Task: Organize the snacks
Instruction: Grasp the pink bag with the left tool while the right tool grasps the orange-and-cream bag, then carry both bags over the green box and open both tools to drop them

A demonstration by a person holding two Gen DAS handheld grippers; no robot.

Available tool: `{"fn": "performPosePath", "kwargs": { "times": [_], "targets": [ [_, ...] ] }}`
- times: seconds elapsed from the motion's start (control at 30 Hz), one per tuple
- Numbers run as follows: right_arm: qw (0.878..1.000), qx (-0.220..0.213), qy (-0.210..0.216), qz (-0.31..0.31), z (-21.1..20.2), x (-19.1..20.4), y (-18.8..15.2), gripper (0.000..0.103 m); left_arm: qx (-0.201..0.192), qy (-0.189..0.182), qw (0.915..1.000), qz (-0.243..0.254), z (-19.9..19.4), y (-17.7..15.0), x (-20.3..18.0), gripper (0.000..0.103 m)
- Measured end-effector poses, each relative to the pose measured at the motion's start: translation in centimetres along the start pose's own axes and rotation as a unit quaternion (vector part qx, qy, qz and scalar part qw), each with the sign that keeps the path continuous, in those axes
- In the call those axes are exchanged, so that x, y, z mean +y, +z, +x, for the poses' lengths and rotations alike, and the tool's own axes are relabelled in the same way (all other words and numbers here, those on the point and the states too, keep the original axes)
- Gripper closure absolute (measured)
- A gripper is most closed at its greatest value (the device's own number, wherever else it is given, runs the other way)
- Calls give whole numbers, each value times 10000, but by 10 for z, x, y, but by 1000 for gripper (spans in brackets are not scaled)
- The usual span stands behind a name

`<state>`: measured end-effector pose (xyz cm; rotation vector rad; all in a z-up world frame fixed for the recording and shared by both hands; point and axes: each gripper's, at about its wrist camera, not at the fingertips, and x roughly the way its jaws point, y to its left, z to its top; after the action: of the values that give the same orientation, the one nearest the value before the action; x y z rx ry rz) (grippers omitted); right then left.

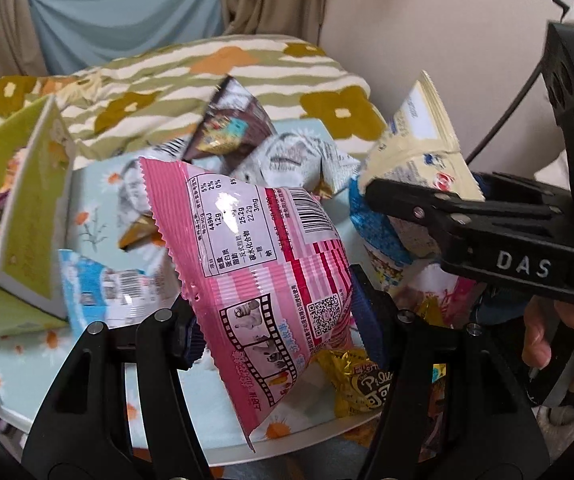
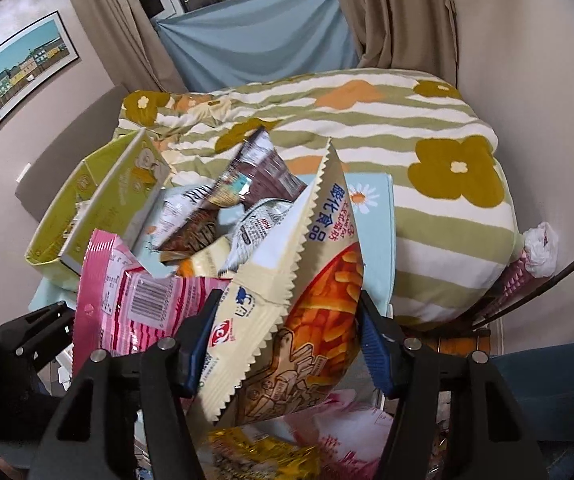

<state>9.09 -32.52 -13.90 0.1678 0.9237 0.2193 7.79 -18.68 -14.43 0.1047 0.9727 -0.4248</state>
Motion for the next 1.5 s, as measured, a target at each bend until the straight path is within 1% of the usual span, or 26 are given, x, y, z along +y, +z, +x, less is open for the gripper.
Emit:
{"fn": "performPosePath", "kwargs": {
  "times": [0.23, 0.4, 0.6, 0.73, 0.9, 1.0, 1.1, 1.23, 1.37, 1.43, 1.47, 1.5],
  "targets": [
    [9995, -198, 92, -245, -35, 23, 11, 44, -429, 233, 9985, -266, -45, 9, 21, 42],
    [9980, -359, 190, -489, -52, 45, 25, 44, -707, 450, 9954, -474, -71, 18, 52, 42],
    [9953, -528, 312, -749, -54, 88, 52, 44, -955, 714, 9900, -757, -98, 32, 109, 42],
    [9924, -637, 455, -947, -44, 131, 76, 44, -1008, 925, 9869, -852, -111, 42, 161, 42],
    [9898, -642, 724, -1046, -19, 191, 103, 44, -934, 1158, 9838, -996, -116, 50, 232, 42],
    [9889, -566, 885, -1048, 1, 222, 114, 44, -773, 1225, 9833, -1103, -111, 48, 275, 42],
    [9878, -452, 1012, -1098, 26, 257, 123, 44, -550, 1234, 9835, -1206, -98, 40, 319, 42],
    [9878, -226, 1057, -1120, 67, 299, 128, 44, -236, 1179, 9849, -1244, -74, 26, 362, 42],
    [9889, -1, 1025, -1073, 100, 325, 126, 44, -6, 1115, 9869, -1169, -52, 16, 386, 41],
    [9894, 125, 1005, -1042, 114, 333, 123, 44, 98, 1091, 9873, -1148, -42, 13, 397, 36],
    [9896, 170, 987, -1035, 119, 336, 121, 44, 124, 1074, 9878, -1125, -40, 11, 399, 23],
    [9899, 227, 947, -1030, 124, 340, 119, 44, 131, 1089, 9878, -1105, -39, 10, 402, 4]
  ]
}}
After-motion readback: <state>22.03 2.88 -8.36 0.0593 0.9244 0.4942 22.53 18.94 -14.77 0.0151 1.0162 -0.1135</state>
